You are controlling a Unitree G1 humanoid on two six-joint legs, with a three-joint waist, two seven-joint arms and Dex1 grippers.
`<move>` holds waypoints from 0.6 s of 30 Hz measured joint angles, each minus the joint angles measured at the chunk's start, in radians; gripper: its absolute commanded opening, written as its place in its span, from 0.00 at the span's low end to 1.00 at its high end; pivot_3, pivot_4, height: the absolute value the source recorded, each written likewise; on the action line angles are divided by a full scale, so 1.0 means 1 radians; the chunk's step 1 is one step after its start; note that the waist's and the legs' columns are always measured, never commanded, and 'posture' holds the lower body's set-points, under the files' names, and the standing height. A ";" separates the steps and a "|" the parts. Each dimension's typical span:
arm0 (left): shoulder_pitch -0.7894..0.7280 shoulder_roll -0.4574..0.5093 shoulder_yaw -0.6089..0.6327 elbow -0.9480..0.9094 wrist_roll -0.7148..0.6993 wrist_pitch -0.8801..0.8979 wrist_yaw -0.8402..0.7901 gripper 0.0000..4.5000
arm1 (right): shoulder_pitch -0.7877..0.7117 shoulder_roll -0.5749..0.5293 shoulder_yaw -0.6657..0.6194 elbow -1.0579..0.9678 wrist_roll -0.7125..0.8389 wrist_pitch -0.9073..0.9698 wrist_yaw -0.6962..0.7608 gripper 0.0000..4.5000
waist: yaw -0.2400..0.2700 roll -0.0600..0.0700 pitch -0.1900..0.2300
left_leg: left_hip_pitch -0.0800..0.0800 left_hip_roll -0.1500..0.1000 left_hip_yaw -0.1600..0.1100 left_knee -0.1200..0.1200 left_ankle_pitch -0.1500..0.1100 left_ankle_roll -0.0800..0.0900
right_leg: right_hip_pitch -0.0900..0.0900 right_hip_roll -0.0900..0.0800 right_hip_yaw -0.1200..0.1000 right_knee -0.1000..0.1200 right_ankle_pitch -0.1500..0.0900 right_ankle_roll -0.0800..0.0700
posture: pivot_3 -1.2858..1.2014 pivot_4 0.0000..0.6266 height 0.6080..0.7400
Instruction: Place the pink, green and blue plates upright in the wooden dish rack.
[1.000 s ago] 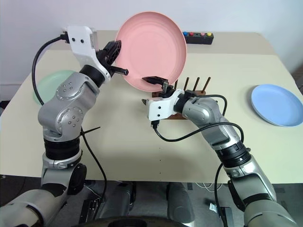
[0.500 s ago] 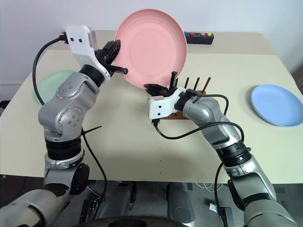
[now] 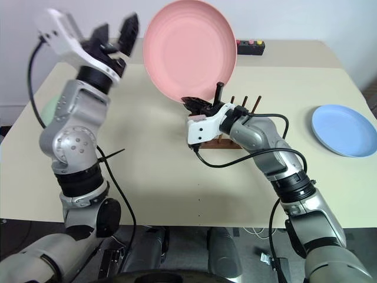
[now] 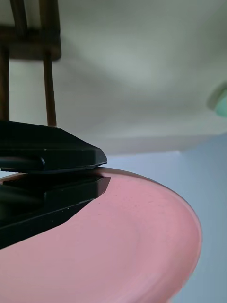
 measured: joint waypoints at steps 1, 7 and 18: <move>-0.007 0.006 0.020 0.000 -0.009 -0.015 0.002 0.99 | 0.000 -0.009 -0.011 0.005 0.001 -0.006 -0.002 0.00 | 0.000 0.000 0.000 | 0.000 0.000 0.000 0.000 0.000 0.000 | 0.000 0.000 0.000 0.000 0.000 0.000 | 0.52 0.24 0.96; 0.014 0.121 0.043 0.041 0.002 -0.043 -0.040 0.99 | 0.008 -0.037 -0.095 0.004 0.119 -0.006 0.017 0.00 | -0.001 0.000 0.000 | 0.000 0.000 0.000 0.000 0.000 0.000 | 0.000 0.000 0.000 0.000 0.000 0.000 | 0.52 0.24 0.96; 0.428 0.384 -0.107 0.017 -0.035 -0.040 -0.511 0.99 | 0.092 -0.107 -0.523 -0.174 0.867 0.507 0.209 0.00 | -0.003 0.001 0.000 | 0.000 0.000 0.000 0.000 0.000 0.001 | 0.000 0.000 0.000 0.002 0.000 -0.001 | 0.52 0.24 0.96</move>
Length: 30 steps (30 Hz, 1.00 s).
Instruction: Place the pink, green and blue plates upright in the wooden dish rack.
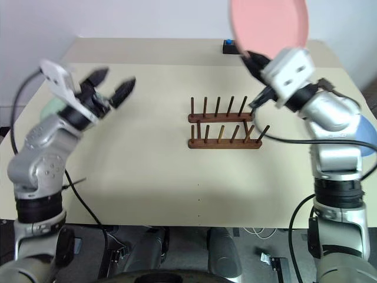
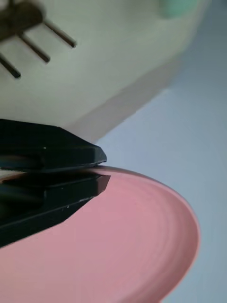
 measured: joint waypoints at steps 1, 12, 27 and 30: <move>0.021 0.017 -0.022 -0.004 0.000 -0.001 -0.035 0.99 | 0.011 -0.006 -0.027 -0.029 0.068 0.059 0.011 0.00 | 0.001 0.000 0.000 | 0.000 0.000 0.000 0.000 0.000 0.000 | 0.000 0.000 0.000 0.000 0.000 0.000 | 0.52 0.24 0.96; 0.188 0.113 -0.200 -0.060 0.065 -0.048 -0.254 0.99 | 0.122 0.016 -0.244 -0.134 0.798 0.493 -0.092 0.00 | 0.003 0.001 0.000 | 0.000 0.000 0.000 0.001 0.000 0.001 | 0.001 0.000 0.000 0.000 -0.002 -0.004 | 0.52 0.24 0.96; 0.201 0.097 -0.217 -0.086 0.065 -0.064 -0.293 0.99 | 0.193 0.022 -0.273 -0.058 1.033 0.591 -0.191 0.00 | 0.003 0.001 0.000 | 0.000 0.000 0.000 0.001 0.000 0.001 | 0.001 0.000 0.000 0.000 -0.001 -0.002 | 0.52 0.24 0.96; 0.201 0.097 -0.217 -0.086 0.066 -0.065 -0.295 0.99 | 0.193 0.022 -0.274 -0.032 1.040 0.589 -0.208 0.00 | 0.003 0.001 0.000 | 0.000 0.000 0.000 0.001 0.000 0.001 | 0.001 0.000 0.000 0.000 -0.001 -0.002 | 0.52 0.24 0.96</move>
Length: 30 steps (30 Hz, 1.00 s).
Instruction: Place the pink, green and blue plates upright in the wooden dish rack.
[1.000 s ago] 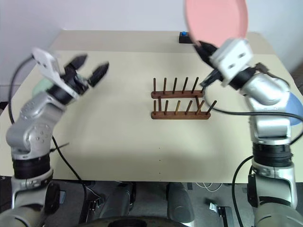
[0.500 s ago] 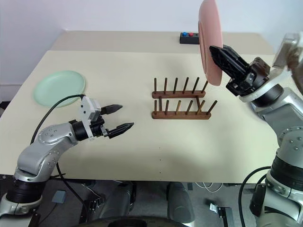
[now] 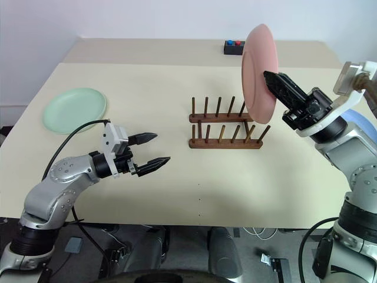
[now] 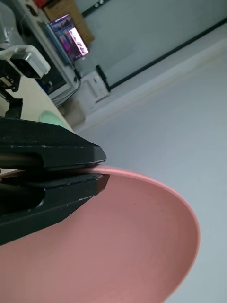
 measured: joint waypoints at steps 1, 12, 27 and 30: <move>0.000 0.000 0.000 0.000 0.000 0.000 -0.001 0.99 | 0.000 0.000 0.000 0.013 0.000 -0.001 -0.006 0.00 | 0.000 0.000 0.000 | 0.000 0.000 0.000 0.000 0.000 0.000 | 0.000 0.000 0.000 0.000 0.000 0.000 | 0.52 0.24 0.96; 0.000 0.000 0.000 0.000 0.009 -0.001 -0.001 0.99 | 0.006 0.019 -0.006 0.042 0.004 -0.005 -0.032 0.00 | 0.000 0.000 0.000 | 0.000 0.000 0.000 0.000 0.000 0.000 | 0.000 0.000 0.000 0.000 0.000 0.000 | 0.52 0.24 0.96; 0.000 0.000 0.000 0.001 0.023 -0.001 -0.001 1.00 | 0.037 0.038 -0.029 0.095 0.040 0.000 -0.068 0.15 | 0.000 0.001 0.000 | 0.000 0.000 0.000 0.000 0.000 0.000 | 0.000 0.000 0.000 0.000 0.000 0.001 | 0.52 0.24 0.96; 0.000 0.000 0.000 0.001 0.024 -0.001 -0.001 1.00 | 0.037 0.039 -0.029 0.096 0.038 -0.001 -0.073 0.42 | 0.000 0.001 0.000 | 0.000 0.000 0.000 0.000 0.000 0.000 | 0.000 0.000 0.000 0.000 0.001 0.001 | 0.52 0.24 0.96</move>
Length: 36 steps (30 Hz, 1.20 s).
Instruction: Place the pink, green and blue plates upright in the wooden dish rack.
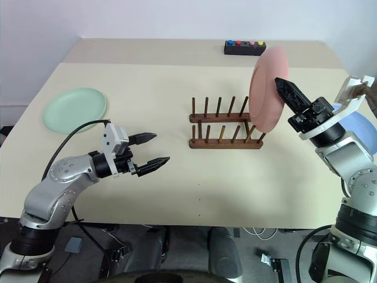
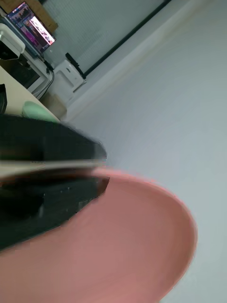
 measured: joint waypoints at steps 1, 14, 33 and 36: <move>0.000 0.000 0.000 0.000 0.001 0.000 0.000 1.00 | 0.000 0.001 0.000 0.000 -0.002 -0.002 -0.005 0.55 | 0.000 0.000 0.000 | 0.000 0.000 0.000 0.000 0.000 0.000 | 0.000 0.000 0.000 0.000 0.000 0.000 | 0.52 0.24 0.96; 0.000 0.000 0.000 0.001 0.002 0.000 0.000 1.00 | -0.060 0.006 -0.018 0.063 -0.122 -0.116 -0.045 0.75 | -0.001 0.000 0.000 | 0.000 0.000 0.000 0.000 0.000 0.000 | 0.000 0.000 0.000 0.000 0.000 0.000 | 0.52 0.24 0.96; -0.068 -0.039 0.158 0.150 0.016 -0.004 0.170 1.00 | -0.180 -0.258 0.464 -0.250 -0.788 -0.380 0.308 0.75 | -0.001 0.006 0.000 | -0.001 0.000 0.000 0.001 0.000 0.000 | -0.001 0.000 0.000 -0.001 0.000 0.001 | 0.52 0.24 0.96; -0.110 -0.056 0.271 0.194 0.011 -0.012 0.257 1.00 | -0.163 -0.235 0.596 -0.248 -0.937 -0.444 0.337 0.75 | 0.000 0.006 0.001 | -0.001 0.000 0.000 0.000 0.000 0.000 | -0.002 0.000 0.000 -0.001 0.001 0.002 | 0.52 0.24 0.96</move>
